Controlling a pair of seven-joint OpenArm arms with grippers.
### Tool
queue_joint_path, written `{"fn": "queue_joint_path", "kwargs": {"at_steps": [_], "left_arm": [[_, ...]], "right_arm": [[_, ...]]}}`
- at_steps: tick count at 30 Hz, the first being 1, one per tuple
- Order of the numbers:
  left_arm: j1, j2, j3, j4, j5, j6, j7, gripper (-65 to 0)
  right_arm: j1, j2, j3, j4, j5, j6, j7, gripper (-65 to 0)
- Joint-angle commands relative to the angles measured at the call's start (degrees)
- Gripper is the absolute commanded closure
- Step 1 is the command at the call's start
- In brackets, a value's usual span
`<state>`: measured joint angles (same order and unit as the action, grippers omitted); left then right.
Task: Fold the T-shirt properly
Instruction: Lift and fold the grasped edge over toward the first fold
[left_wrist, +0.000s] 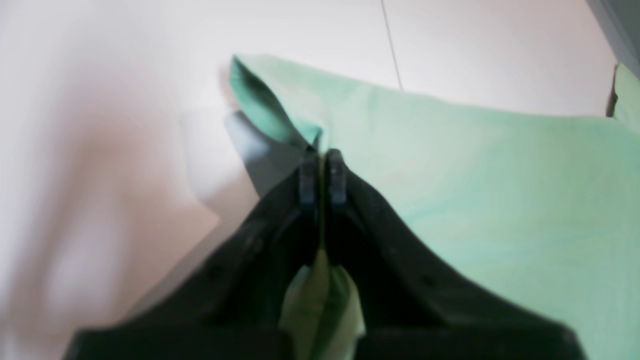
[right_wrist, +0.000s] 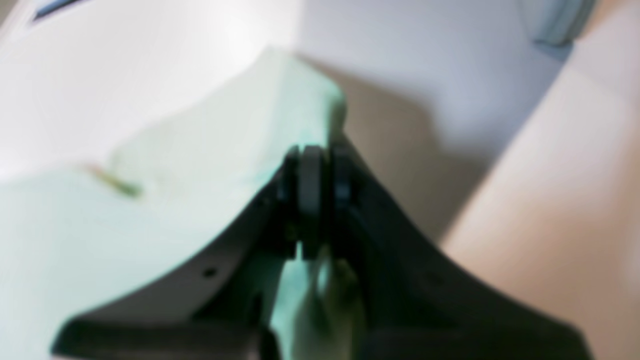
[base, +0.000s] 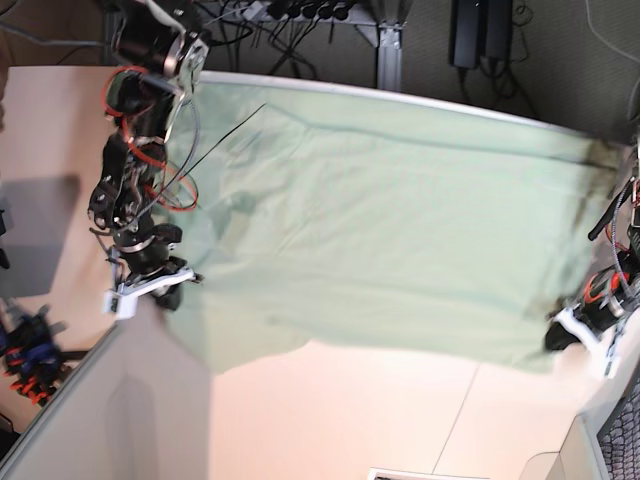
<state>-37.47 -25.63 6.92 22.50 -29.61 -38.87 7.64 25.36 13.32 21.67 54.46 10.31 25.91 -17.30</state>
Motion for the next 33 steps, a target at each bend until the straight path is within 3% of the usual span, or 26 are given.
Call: {"fn": "queue_joint_path", "kwargs": {"at_steps": [1,4,11,18,27,28,31,33], "left_arm": [[-1.29,-1.42,-0.20,1.97,-1.46,-1.13,-1.18,0.0],[1.22,-3.17,-0.20,6.49,-2.16,-1.13,1.11,0.0],[10.97,-8.24,-0.26,22.49,-16.11,-1.13,12.63,0.0],[19.61,-12.68,-2.51,33.03,-16.50,-1.13,14.08,0.0],[25.53,-13.07,-2.56,36.24,-16.50,-1.13,14.67,0.0],[25.92,-13.09,-2.56,36.24,-16.48,-1.13,14.67,0.0],[26.40,-13.07,-2.56,36.24,-16.48,-1.13,14.67,0.0],[26.40,-12.94,-2.56,36.24,-16.48,-1.13,14.67,0.0]], "right_arm": [[-0.57,1.18,-0.74,3.48,1.57,0.52,0.74,0.0],[-6.91,2.82,-2.14,11.47,2.40,0.50,0.79,0.0],[-17.44,6.27,-2.08,24.55,3.89,0.48,0.70,0.0],[-24.50,8.11,-1.44,28.55,4.00,0.46,0.37,0.0],[-27.15,8.07,-1.27,28.44,4.22,0.39,0.31,0.0],[-27.15,8.04,-1.27,28.44,4.22,0.39,0.26,-2.3],[-27.12,7.76,-1.11,28.41,4.26,0.28,-0.39,-27.8],[-27.10,7.74,-0.61,28.46,5.44,0.24,-0.37,-35.6]]}}
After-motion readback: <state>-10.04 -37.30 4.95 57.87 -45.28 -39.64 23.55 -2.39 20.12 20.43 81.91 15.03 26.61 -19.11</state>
